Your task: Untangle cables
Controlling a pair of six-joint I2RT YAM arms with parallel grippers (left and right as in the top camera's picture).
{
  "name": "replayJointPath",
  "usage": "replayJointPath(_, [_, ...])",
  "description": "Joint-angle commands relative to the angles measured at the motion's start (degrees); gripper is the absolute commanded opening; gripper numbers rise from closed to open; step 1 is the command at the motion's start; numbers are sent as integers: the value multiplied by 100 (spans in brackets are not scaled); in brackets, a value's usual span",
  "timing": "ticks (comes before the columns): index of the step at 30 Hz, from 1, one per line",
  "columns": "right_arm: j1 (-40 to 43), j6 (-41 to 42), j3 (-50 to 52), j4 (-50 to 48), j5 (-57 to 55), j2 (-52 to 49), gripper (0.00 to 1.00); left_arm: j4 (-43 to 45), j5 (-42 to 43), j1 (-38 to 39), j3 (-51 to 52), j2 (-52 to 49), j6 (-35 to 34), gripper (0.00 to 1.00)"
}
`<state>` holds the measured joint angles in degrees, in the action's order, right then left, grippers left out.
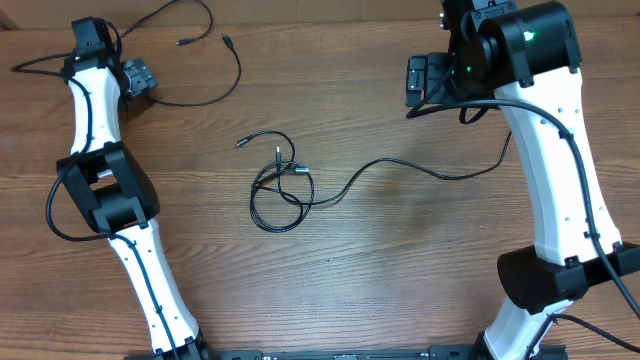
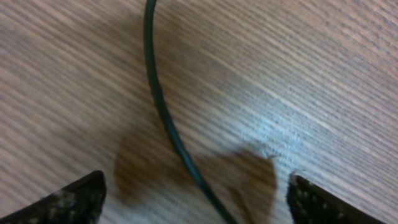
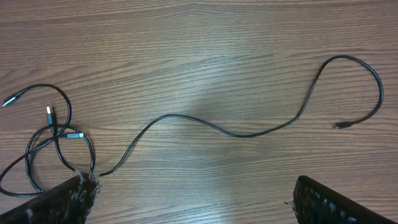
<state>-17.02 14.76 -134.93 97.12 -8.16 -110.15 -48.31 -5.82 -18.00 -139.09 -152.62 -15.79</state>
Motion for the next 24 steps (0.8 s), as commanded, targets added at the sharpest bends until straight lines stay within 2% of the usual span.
replayJointPath(1, [-15,-26,0,-13,-81,144,100,136,-59,-15,0,-63,144,79])
replayJointPath(3, [-15,-26,0,-13,-81,144,100,192,-59,-31,2,-68,146,63])
replayJointPath(6, [-15,-26,0,-13,-81,144,100,208,-61,-76,2,-72,146,52])
replayJointPath(9, [-15,-26,0,-13,-81,144,100,192,-13,-157,33,-114,144,52])
replayJointPath(12, [-15,-26,0,-13,-81,144,100,166,184,-188,33,-186,203,58])
replayJointPath(15, [-15,-26,-2,-13,-81,144,100,168,264,-201,35,-284,280,54])
replayJointPath(18, [-15,-26,0,-13,-81,144,100,201,227,-208,35,-339,302,41])
replayJointPath(19, [-15,-26,0,-15,-81,144,100,247,216,-225,35,-339,389,31])
replayJointPath(20, [-15,-26,0,-15,-81,144,100,334,223,-256,15,-326,531,12])
replayJointPath(21, [-15,-26,0,-13,-81,144,100,343,221,-275,-39,-321,684,5])
replayJointPath(24, [-15,-26,0,-15,-81,144,100,249,188,-361,-396,-302,866,4])
